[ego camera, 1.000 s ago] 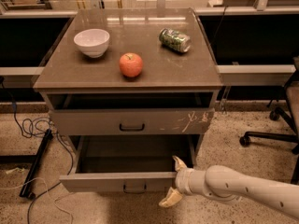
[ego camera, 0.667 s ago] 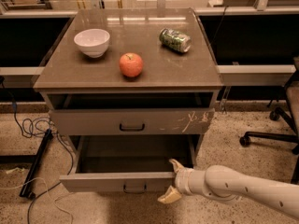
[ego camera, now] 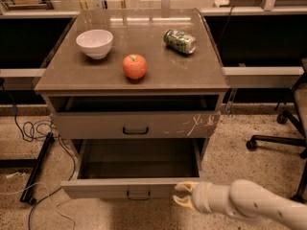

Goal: Open middle drawer

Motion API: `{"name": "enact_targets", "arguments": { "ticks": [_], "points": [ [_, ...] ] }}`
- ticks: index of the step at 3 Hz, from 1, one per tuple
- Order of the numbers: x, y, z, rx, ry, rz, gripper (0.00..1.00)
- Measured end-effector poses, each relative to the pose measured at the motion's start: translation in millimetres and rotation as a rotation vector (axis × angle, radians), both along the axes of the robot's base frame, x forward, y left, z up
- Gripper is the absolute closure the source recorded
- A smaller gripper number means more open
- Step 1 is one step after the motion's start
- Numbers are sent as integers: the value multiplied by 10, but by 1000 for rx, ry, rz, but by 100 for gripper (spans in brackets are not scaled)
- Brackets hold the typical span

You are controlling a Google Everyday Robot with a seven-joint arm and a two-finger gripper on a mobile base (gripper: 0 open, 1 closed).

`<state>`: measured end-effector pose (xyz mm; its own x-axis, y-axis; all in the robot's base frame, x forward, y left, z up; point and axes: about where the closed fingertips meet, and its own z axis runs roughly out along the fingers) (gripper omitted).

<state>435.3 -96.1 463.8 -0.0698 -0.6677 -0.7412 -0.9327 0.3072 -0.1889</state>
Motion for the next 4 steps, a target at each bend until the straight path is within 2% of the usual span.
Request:
{"name": "enact_targets", "arguments": {
  "ticks": [1,2,3,4],
  "points": [
    [-651,-329,138,9,12,-14,93],
    [-820,-627,137,14,16,-91,93],
    [-459,-413,16,-3,30,-46,62],
    [62,-186,-144,-55,28,-28,39]
  ]
}}
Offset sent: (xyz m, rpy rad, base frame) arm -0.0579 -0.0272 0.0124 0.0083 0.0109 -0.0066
